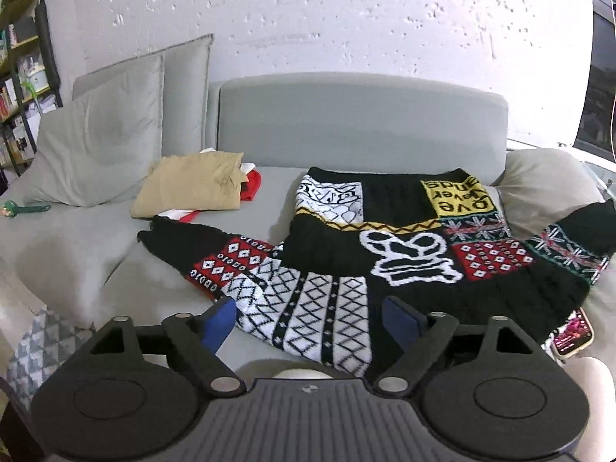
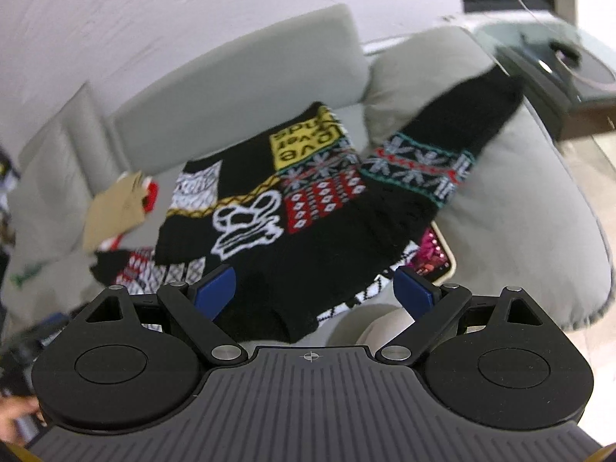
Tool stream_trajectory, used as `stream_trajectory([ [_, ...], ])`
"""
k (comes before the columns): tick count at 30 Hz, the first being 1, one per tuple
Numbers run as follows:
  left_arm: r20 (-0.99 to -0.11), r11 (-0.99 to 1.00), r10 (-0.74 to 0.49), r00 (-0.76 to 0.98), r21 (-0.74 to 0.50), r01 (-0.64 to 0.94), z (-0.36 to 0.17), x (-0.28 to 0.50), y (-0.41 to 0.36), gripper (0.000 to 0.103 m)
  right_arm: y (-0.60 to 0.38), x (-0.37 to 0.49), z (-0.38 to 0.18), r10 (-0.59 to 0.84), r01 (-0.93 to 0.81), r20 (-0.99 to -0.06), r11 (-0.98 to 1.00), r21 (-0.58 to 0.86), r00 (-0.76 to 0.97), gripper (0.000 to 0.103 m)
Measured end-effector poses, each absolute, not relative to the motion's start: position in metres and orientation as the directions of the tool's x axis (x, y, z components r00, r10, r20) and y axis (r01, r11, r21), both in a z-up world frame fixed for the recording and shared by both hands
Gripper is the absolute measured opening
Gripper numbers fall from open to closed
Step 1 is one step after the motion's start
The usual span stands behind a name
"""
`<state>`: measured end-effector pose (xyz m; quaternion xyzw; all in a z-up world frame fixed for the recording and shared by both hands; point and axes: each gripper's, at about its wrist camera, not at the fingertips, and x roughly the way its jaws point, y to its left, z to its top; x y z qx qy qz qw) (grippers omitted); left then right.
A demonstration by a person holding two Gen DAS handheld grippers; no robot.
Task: Fold clothes
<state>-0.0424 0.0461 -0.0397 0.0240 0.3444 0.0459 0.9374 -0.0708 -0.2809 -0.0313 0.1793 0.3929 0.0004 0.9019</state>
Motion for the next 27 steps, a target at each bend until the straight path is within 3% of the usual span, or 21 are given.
stream_trajectory([
  [15,-0.709,0.997,0.058,0.703,0.081,-0.001,-0.055,-0.044,-0.029,0.092,-0.323,-0.071,-0.042,0.176,0.102,-0.694,0.935,0.340,0.698,0.099],
  [24,-0.792,0.994,-0.063,0.608,0.005,0.110,-0.084,-0.001,-0.072,0.091,-0.457,-0.043,-0.077,0.004,0.450,-0.702,0.765,0.461,0.712,0.098],
  [27,-0.805,0.990,-0.093,0.586,-0.013,0.139,-0.094,0.015,-0.084,0.091,-0.500,-0.024,-0.096,-0.045,0.508,-0.689,0.709,0.488,0.724,0.088],
])
